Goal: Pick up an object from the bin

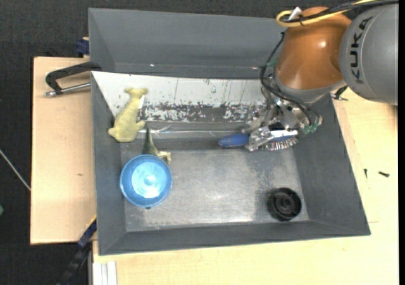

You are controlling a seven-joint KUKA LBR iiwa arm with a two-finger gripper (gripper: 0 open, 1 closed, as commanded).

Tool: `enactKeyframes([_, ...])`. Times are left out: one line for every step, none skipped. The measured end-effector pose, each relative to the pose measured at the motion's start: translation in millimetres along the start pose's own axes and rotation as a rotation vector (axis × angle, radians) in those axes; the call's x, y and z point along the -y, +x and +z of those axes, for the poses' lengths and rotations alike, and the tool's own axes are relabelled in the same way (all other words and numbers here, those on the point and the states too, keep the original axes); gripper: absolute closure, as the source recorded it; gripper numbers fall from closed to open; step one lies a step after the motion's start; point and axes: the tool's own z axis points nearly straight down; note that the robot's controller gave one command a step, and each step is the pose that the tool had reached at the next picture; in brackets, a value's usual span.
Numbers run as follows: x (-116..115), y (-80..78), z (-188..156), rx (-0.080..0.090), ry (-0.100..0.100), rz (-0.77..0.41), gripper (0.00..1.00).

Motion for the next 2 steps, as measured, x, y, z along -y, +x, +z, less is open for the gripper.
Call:
enactKeyframes([-0.3,-1.4,-4.6,-0.003,-0.001,0.0,1.0])
enactKeyframes([-0.4,-2.5,-6.2,-0.003,-0.002,0.001,1.0])
